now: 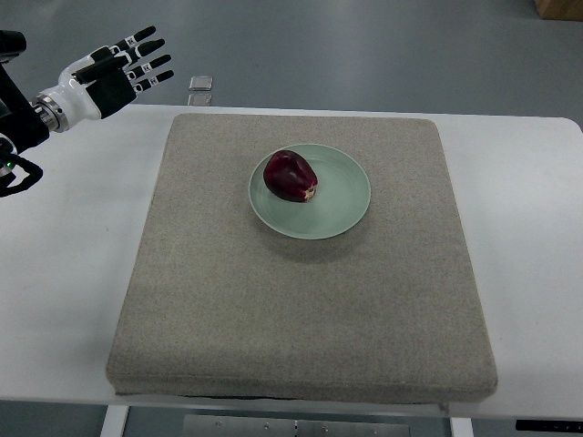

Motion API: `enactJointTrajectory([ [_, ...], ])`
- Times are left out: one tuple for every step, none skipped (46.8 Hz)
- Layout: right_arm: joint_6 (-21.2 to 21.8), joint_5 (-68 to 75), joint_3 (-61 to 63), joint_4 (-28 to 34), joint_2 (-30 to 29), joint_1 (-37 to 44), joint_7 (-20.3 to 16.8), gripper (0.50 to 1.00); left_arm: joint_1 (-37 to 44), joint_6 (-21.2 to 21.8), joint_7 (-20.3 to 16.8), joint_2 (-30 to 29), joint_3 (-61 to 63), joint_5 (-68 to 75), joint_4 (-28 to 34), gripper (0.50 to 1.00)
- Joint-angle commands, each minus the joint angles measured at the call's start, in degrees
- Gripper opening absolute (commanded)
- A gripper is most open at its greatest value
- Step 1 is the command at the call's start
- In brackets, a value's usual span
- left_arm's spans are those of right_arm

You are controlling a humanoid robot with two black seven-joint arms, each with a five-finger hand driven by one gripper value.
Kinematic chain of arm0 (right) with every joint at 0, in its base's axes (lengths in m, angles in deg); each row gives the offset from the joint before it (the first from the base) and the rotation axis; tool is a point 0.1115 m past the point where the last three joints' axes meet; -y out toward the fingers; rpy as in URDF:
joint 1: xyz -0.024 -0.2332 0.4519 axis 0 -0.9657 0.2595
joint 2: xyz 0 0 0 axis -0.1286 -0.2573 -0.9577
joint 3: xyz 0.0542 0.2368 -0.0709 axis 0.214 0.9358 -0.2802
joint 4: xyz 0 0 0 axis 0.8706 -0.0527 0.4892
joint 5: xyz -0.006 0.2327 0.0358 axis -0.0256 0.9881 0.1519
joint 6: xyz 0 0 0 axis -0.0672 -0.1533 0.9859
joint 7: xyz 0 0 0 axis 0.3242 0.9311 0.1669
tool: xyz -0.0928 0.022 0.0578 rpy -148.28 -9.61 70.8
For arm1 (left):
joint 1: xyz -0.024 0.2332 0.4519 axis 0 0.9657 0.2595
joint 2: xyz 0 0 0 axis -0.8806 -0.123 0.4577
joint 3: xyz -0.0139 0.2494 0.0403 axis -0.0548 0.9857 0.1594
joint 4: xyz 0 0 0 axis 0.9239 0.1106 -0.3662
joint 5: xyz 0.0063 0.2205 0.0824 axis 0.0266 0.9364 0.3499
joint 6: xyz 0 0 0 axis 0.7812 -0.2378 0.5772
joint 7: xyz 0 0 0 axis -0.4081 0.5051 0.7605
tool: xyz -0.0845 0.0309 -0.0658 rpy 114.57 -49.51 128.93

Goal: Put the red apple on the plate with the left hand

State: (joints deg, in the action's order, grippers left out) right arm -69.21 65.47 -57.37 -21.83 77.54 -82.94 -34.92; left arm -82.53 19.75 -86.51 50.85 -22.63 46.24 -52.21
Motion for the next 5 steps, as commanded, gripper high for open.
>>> enactJointTrajectory([
  [0.0,-0.1,0.0,0.0,0.0,-0.1,-0.1,0.932,0.0,0.1,0.0,0.0,0.0,0.0,0.0,0.996],
  [0.0,0.0,0.1,0.0,0.0,-0.1,-0.1,0.932,0.0,0.1,0.1,0.0,0.0,0.0,0.0,0.996],
  [0.0,0.0,0.1,0.0,0.0,-0.1,-0.1,0.93,-0.1,0.1,0.1,0.0,0.0,0.0,0.0,0.999],
  [-0.1,0.0,0.1,0.0,0.0,-0.1,-0.1,0.93,0.0,0.1,0.0,0.0,0.0,0.0,0.0,0.996],
  [-0.1,0.0,0.1,0.0,0.0,-0.1,-0.2,0.932,0.0,0.1,0.1,0.0,0.0,0.0,0.0,0.996],
])
